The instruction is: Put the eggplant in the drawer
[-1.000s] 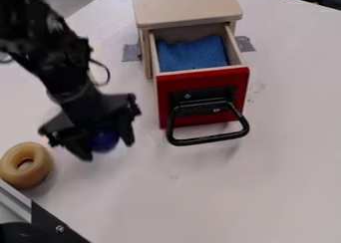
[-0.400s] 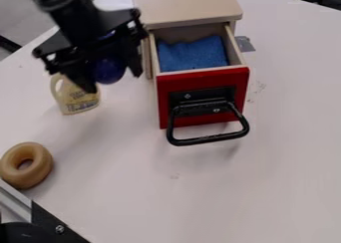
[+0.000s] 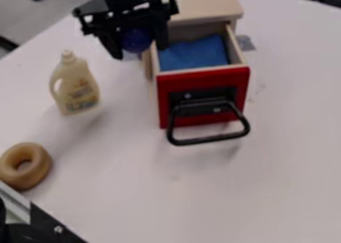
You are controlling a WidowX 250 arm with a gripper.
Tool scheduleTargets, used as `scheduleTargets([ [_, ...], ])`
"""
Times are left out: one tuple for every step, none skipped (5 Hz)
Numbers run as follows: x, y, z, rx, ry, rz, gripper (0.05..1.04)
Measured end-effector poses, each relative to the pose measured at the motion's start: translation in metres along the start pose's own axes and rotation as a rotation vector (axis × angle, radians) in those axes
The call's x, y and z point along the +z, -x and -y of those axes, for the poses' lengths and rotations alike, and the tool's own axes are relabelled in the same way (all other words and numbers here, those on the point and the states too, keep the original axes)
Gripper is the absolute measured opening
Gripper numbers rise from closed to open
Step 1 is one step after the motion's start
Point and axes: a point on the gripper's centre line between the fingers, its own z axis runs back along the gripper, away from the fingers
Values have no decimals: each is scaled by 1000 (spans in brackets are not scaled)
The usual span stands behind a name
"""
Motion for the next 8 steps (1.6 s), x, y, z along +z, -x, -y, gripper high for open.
scheduleTargets([
  [-19, -15, 1, -69, -28, 2, 798],
  [-29, -23, 3, -157, -41, -11, 798],
  [-34, -24, 3, -232, -16, -26, 798],
  [-32, -23, 8, -234, 7, -44, 798],
  [-17, -18, 17, -238, 46, -37, 798],
  [-13, -16, 22, -255, 58, -30, 799],
  [-11, -11, 28, -273, 58, -54, 798],
  [-12, -8, 34, -313, 64, -44, 798],
])
